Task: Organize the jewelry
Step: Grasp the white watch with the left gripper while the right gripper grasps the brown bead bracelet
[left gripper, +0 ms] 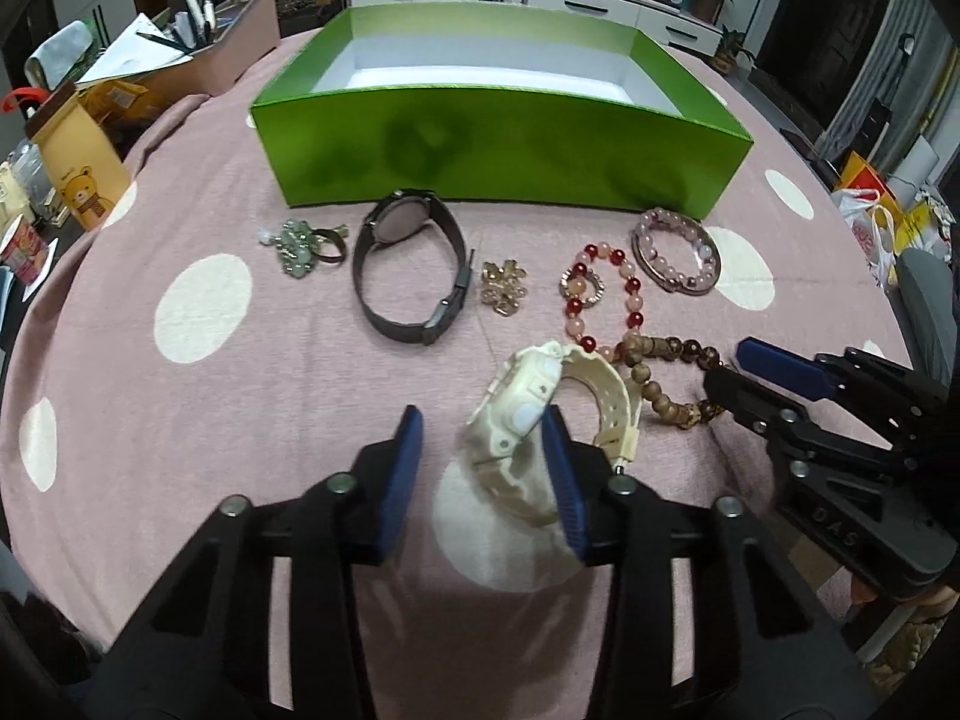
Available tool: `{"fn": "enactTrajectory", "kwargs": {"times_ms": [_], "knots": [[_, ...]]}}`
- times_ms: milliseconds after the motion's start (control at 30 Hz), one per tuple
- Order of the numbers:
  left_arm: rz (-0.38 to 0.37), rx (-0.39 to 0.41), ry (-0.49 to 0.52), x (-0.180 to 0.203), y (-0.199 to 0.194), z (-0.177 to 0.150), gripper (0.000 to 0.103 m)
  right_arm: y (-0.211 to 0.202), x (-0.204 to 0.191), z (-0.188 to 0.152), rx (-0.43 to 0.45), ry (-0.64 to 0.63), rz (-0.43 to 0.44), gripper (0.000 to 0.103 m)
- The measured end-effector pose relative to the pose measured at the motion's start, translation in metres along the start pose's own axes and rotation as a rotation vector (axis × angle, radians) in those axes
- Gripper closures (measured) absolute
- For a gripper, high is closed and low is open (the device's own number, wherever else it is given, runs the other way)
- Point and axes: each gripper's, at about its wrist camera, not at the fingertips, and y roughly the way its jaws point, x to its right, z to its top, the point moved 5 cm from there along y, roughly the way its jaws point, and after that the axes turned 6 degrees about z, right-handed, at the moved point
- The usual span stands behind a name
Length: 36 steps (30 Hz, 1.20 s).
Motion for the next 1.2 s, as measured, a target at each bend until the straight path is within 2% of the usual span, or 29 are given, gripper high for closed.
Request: {"fn": "enactTrajectory", "kwargs": {"times_ms": [100, 133, 233, 400, 667, 1200], "knots": [[-0.009, -0.002, 0.008, 0.003, 0.004, 0.001, 0.073, 0.006, -0.002, 0.000, -0.001, -0.030, -0.023, 0.082], [-0.018, -0.002, 0.009, 0.004, 0.005, 0.001, 0.078, 0.007, -0.003, 0.000, 0.001, -0.043, -0.036, 0.083], [-0.017, 0.004, 0.017, 0.006, 0.007, 0.001, 0.079, 0.009, -0.005, 0.001, 0.006, -0.070, -0.060, 0.091], [-0.015, 0.015, 0.017, 0.004, 0.007, 0.001, 0.080, 0.007, -0.005, 0.002, 0.016, -0.074, -0.065, 0.092], [-0.024, 0.064, -0.006, -0.005, -0.013, 0.005, 0.080, -0.030, -0.010, 0.022, 0.114, -0.091, -0.052, 0.092], [0.008, 0.131, -0.046, -0.023, -0.038, 0.032, 0.080, -0.077, -0.012, 0.064, 0.240, -0.118, -0.055, 0.092]]}}
